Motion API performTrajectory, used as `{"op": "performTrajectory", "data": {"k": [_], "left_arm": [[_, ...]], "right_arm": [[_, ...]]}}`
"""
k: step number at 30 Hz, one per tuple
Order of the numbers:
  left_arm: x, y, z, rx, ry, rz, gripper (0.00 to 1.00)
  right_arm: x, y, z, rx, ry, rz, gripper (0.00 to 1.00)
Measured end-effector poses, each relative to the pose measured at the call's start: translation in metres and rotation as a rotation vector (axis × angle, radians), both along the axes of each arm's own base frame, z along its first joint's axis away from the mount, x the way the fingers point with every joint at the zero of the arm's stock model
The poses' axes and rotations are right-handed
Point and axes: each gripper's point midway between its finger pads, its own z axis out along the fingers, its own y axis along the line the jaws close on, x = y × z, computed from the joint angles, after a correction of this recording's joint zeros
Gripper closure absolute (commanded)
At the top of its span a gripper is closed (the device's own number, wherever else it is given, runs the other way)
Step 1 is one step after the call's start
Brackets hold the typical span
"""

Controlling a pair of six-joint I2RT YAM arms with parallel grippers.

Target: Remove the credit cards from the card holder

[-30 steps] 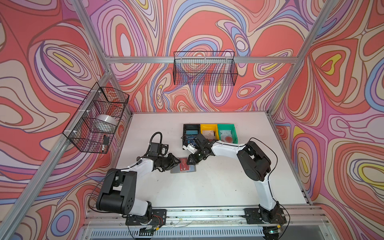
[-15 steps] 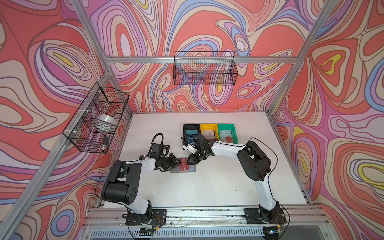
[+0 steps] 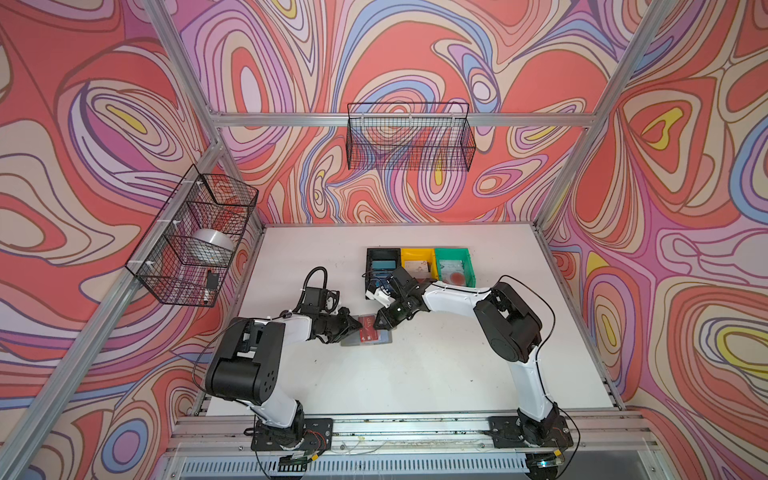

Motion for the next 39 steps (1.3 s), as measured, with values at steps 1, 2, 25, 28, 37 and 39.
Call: {"op": "performTrajectory", "data": {"k": [1,2,25,28,37,39], "left_arm": [[0.0,0.0,0.0,0.001,-0.002,-0.002,0.91],[0.0,0.0,0.0,0.002,-0.004,-0.004,0.91],[-0.009,0.002,0.002,0.024,-0.002,-0.029,0.85],[-0.011,0.003,0.004,0.026,-0.006,-0.028,0.87],[-0.011,0.003,0.003,0.025,-0.003,-0.027,0.88],[-0.011,0.003,0.001,0.025,-0.002,-0.027,0.88]], "right_arm": [[0.0,0.0,0.0,0.001,0.0,0.0,0.86],[0.0,0.0,0.0,0.001,0.001,0.0,0.86],[-0.002,0.001,0.0,0.008,0.01,0.006,0.85],[-0.002,0.001,0.001,0.009,0.01,0.006,0.85],[-0.002,0.001,0.001,0.009,0.011,0.007,0.85],[-0.002,0.001,0.001,0.009,0.011,0.007,0.85]]}}
